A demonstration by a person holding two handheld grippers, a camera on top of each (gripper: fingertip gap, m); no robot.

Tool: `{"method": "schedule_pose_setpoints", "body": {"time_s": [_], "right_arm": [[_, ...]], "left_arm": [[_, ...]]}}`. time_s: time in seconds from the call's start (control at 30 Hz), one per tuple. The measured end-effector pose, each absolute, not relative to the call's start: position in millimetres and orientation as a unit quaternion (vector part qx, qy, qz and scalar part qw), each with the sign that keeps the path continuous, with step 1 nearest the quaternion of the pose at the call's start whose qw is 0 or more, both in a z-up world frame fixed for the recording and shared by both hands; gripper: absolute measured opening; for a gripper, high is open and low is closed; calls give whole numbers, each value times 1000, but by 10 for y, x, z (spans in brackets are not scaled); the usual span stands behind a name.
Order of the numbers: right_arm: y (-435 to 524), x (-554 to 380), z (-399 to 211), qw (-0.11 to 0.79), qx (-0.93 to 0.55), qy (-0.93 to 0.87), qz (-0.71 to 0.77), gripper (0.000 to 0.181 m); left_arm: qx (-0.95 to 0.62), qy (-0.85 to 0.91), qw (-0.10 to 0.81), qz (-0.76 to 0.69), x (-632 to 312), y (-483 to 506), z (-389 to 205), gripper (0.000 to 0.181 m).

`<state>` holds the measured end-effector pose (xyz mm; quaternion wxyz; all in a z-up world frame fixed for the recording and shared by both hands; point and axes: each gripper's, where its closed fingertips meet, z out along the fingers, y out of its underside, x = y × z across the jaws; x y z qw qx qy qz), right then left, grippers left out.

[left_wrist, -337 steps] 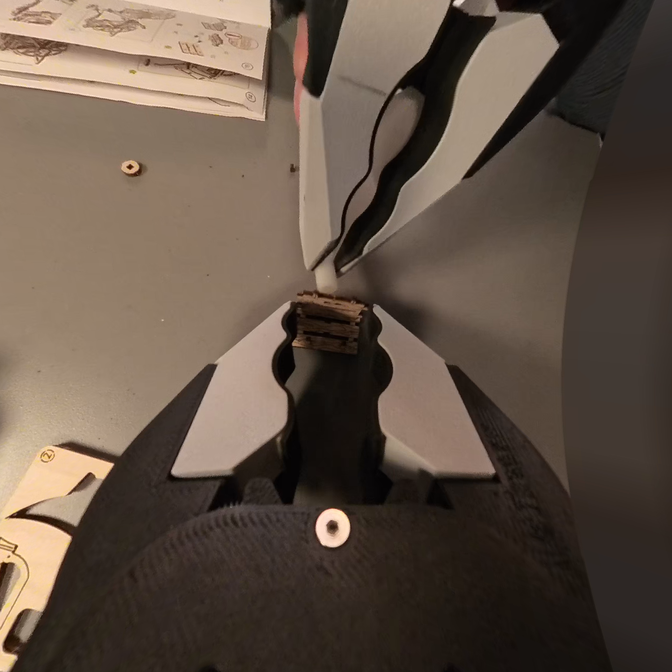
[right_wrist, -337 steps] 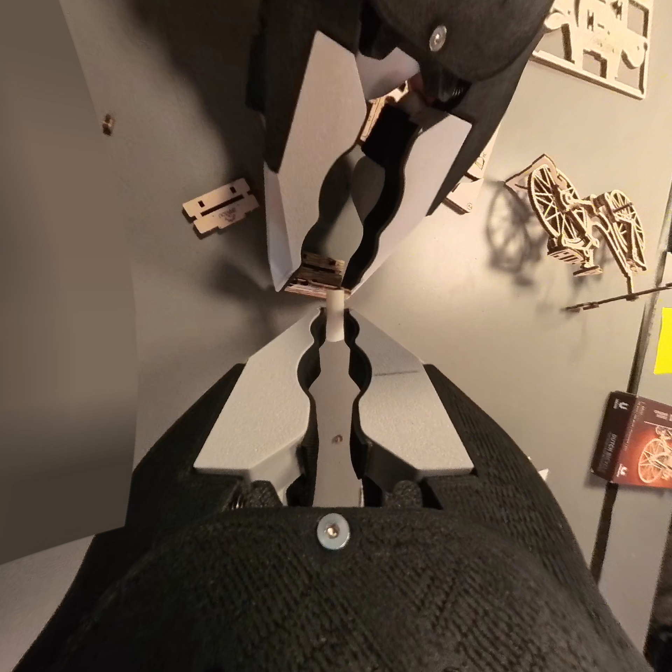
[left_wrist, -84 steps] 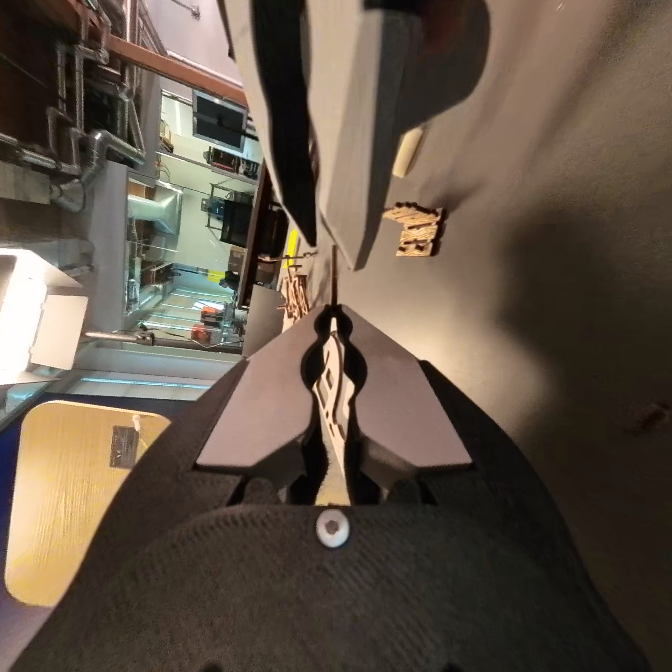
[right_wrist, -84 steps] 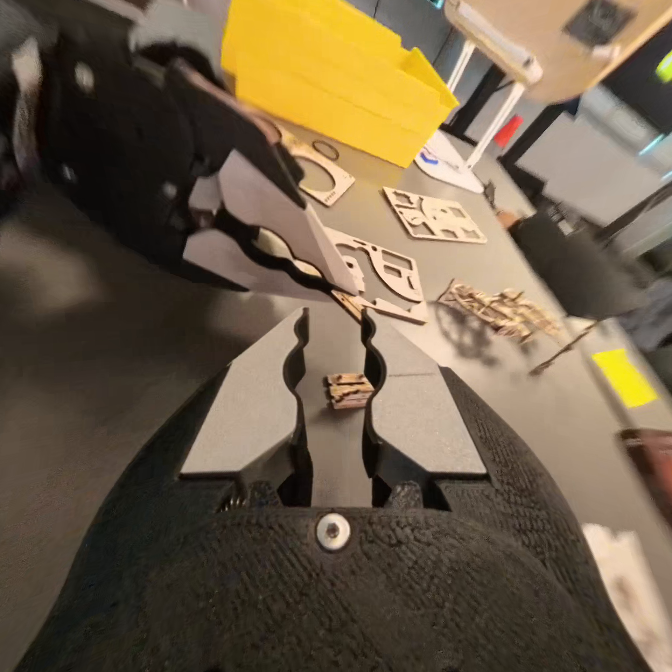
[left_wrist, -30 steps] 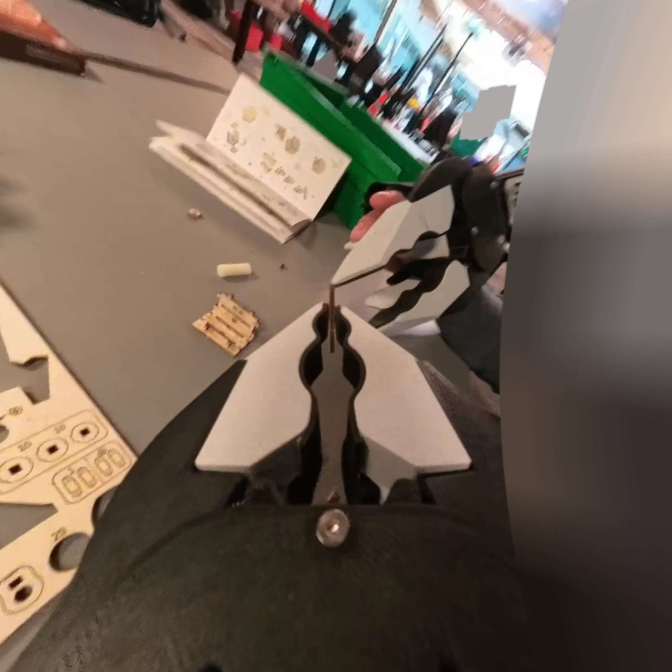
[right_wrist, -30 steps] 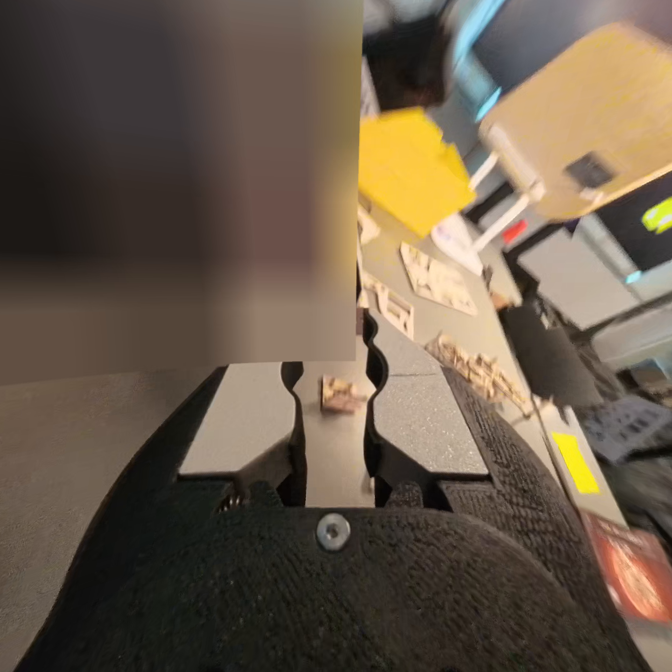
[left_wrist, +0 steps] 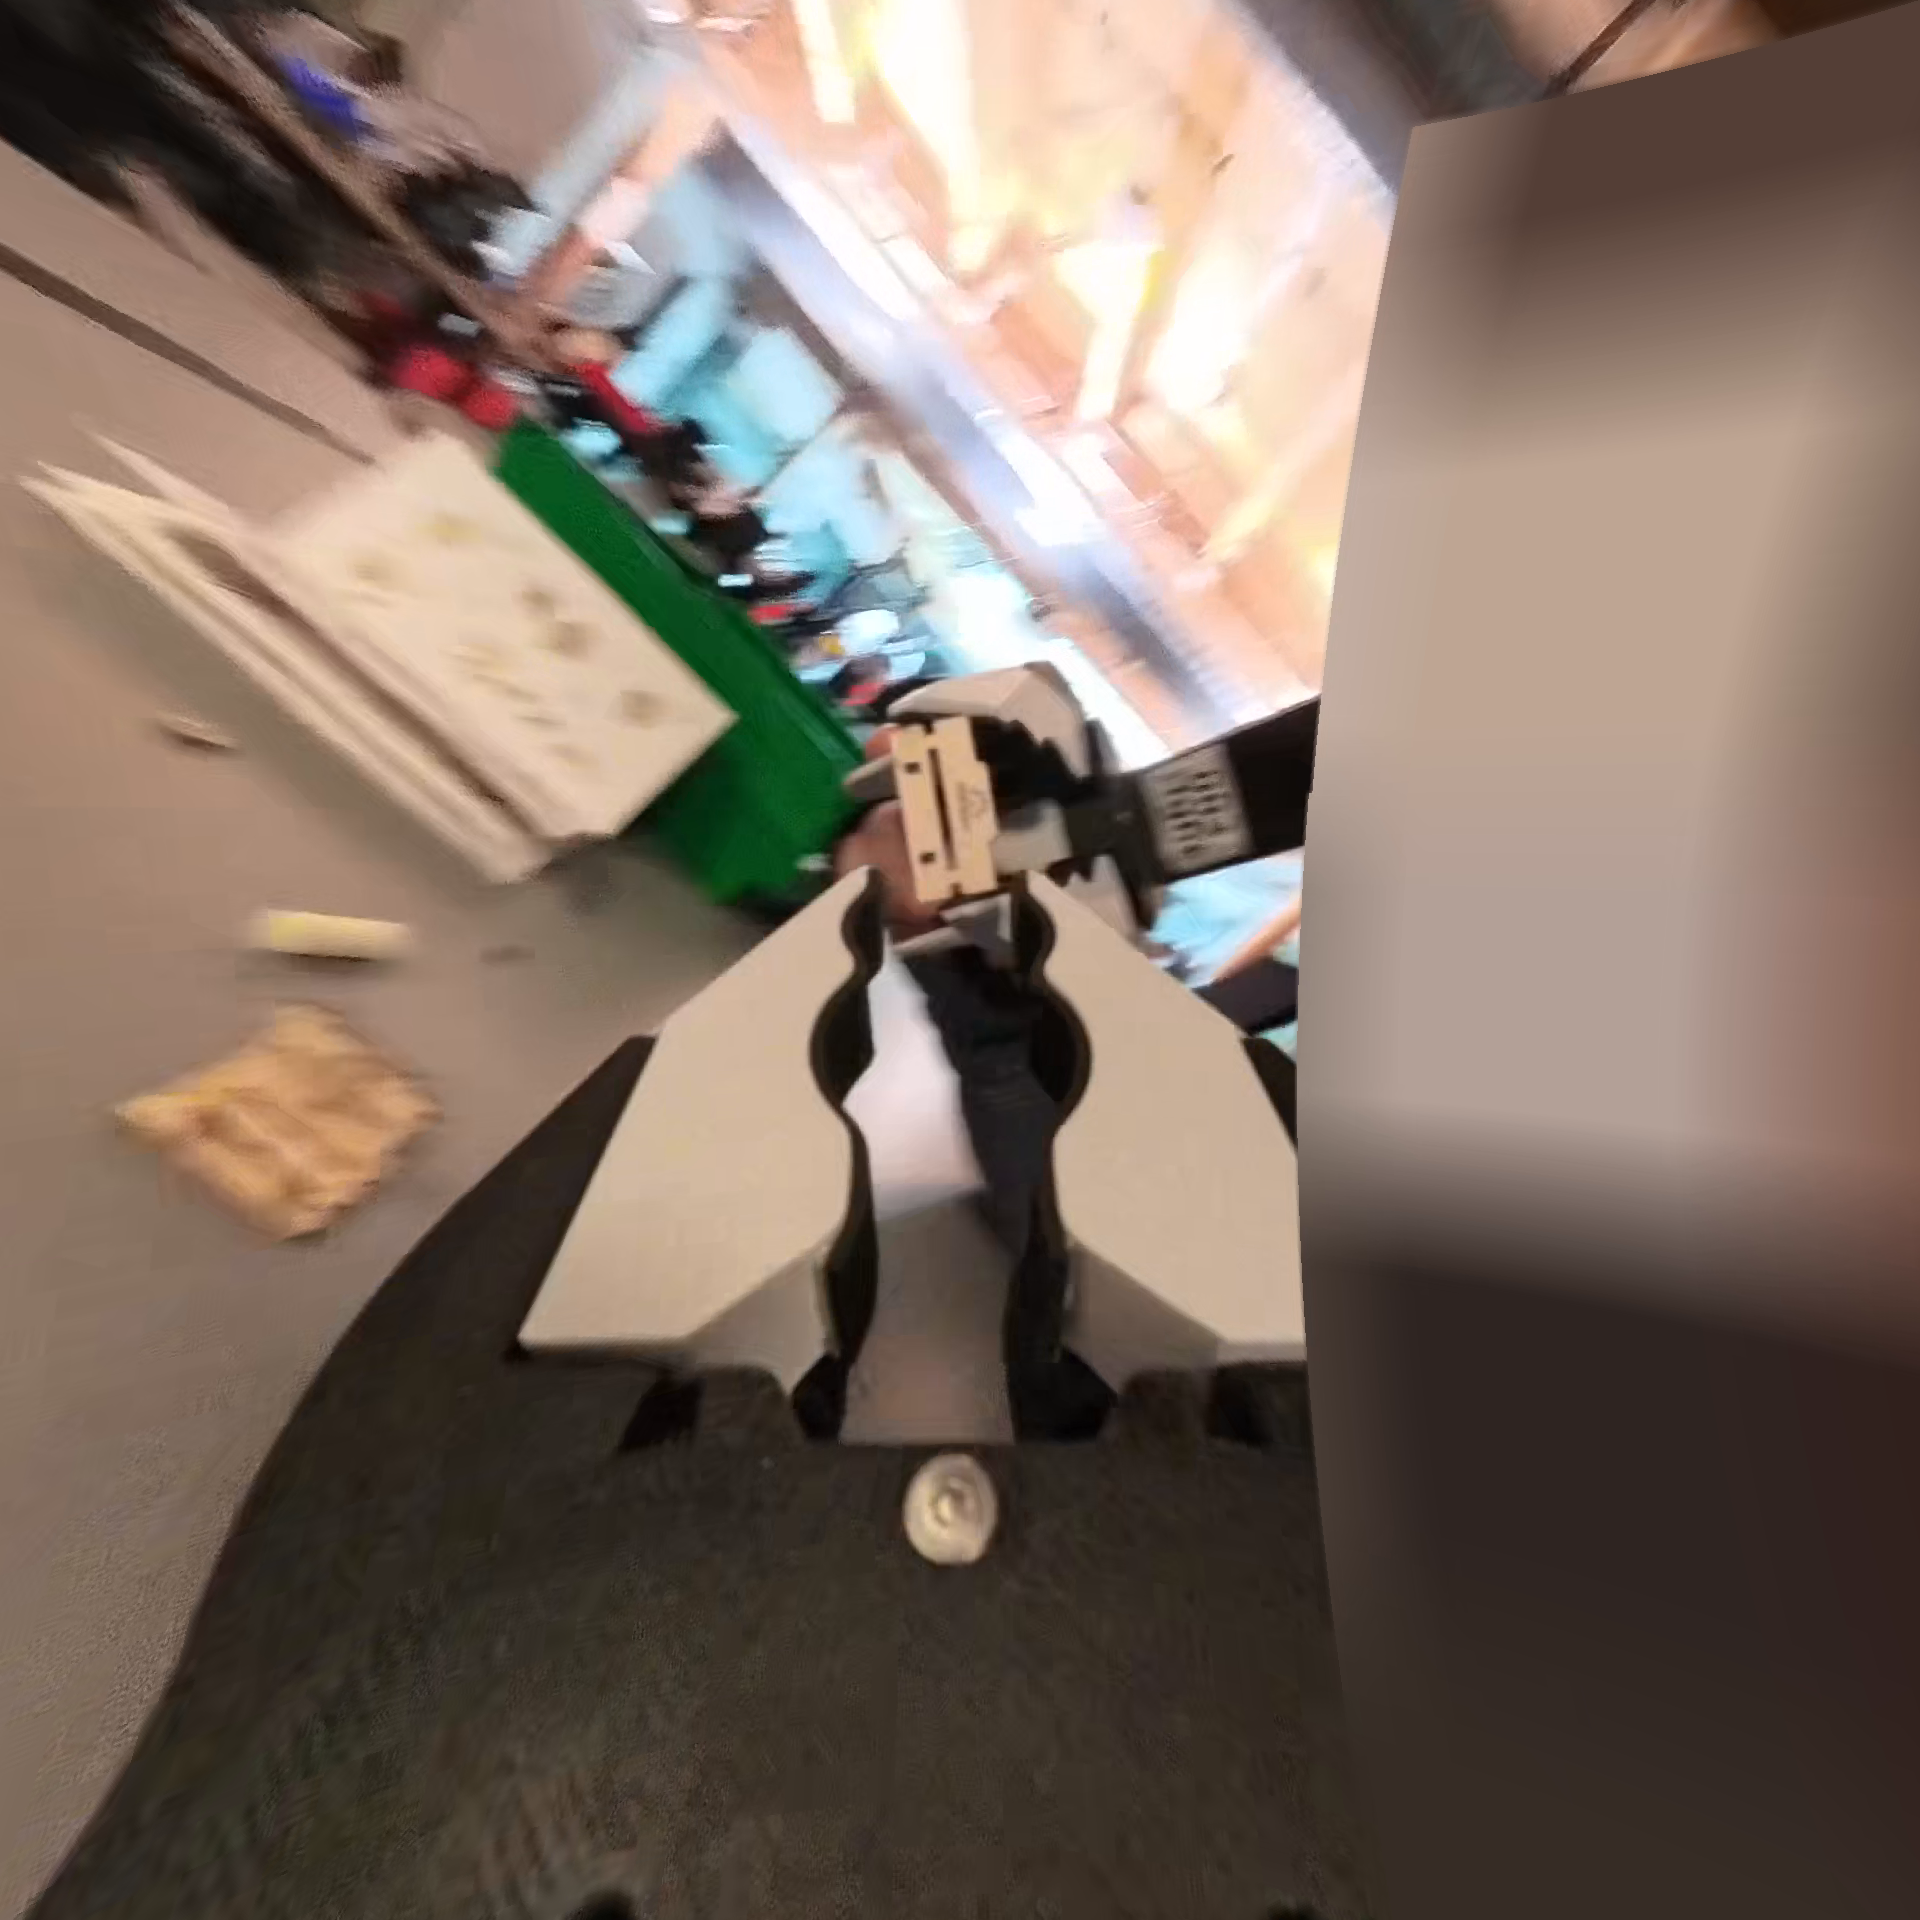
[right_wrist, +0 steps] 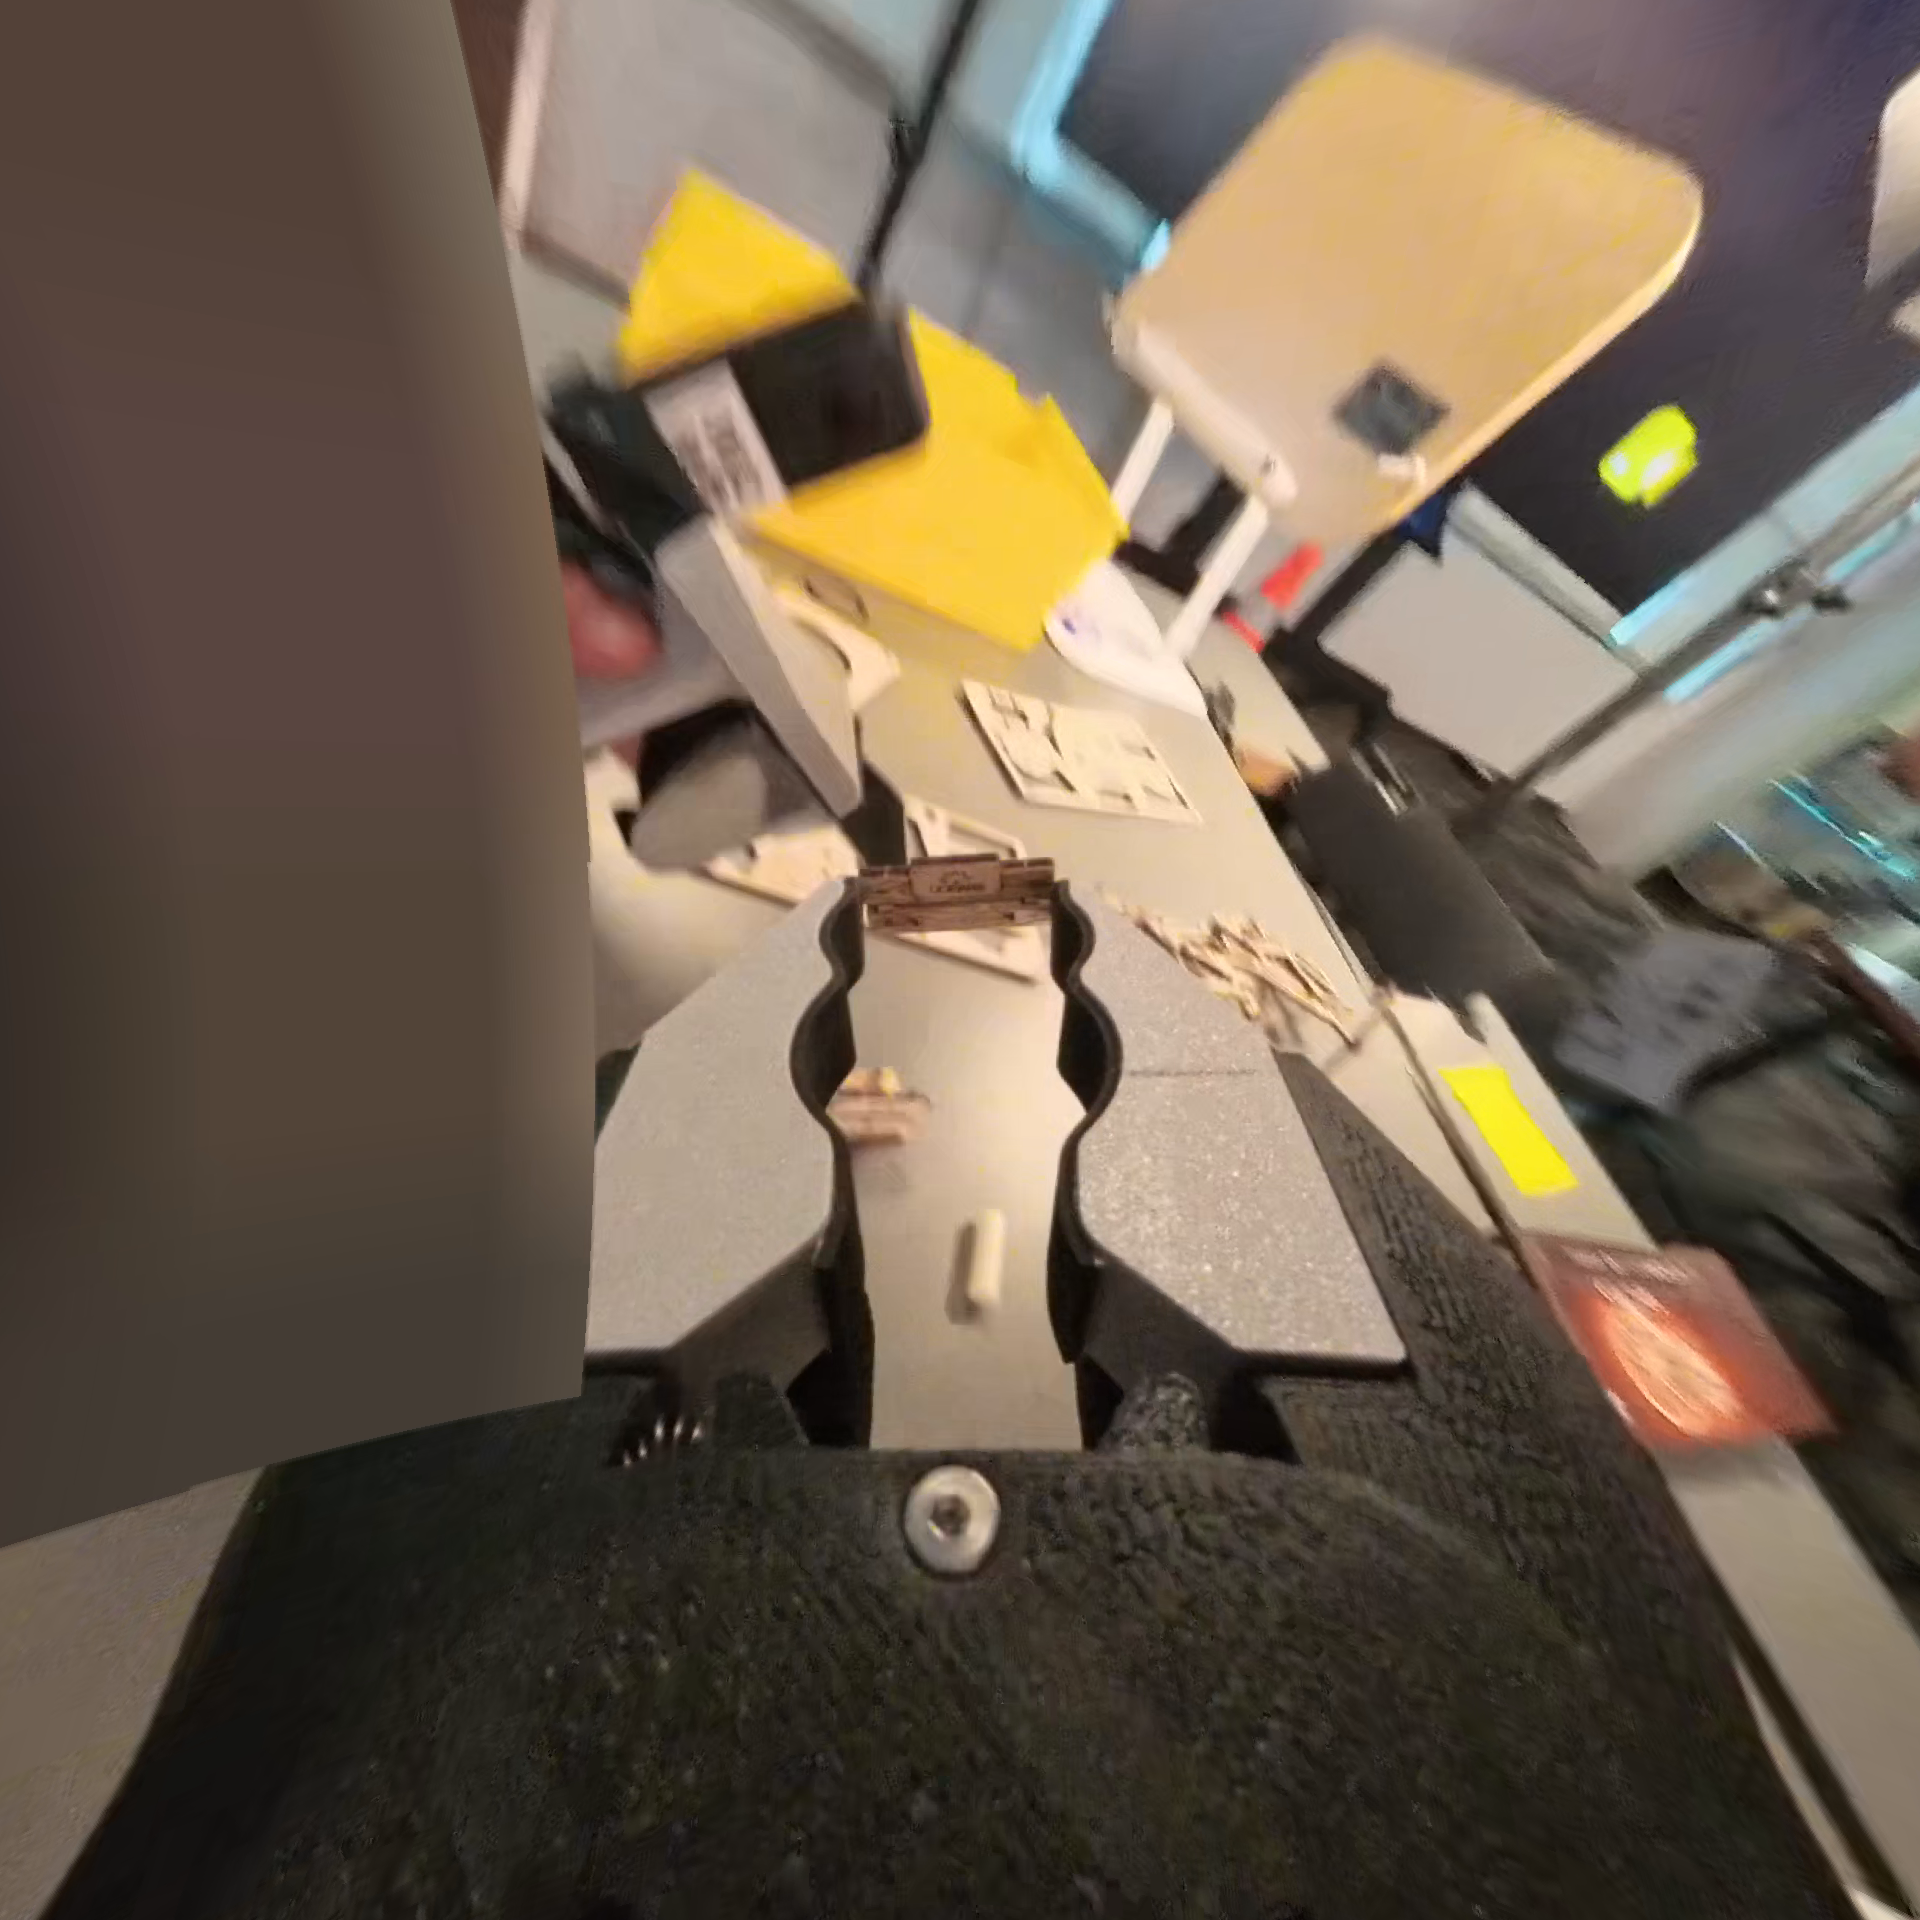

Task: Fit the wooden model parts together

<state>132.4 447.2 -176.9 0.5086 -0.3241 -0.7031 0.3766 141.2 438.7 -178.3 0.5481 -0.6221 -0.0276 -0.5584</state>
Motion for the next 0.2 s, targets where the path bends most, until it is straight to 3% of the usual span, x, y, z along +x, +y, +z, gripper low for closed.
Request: {"method": "schedule_pose_setpoints", "body": {"time_s": [0.03,0.2], "right_arm": [[4525,1297,-1849,512,-335,-715,338,35],[4568,1224,-2138,508,-337,-761,221,35]], "left_arm": [[-652,-17,562,-508,1375,4406,-1825,26],[-747,42,552,-368,1428,4519,-2008,29]]}}
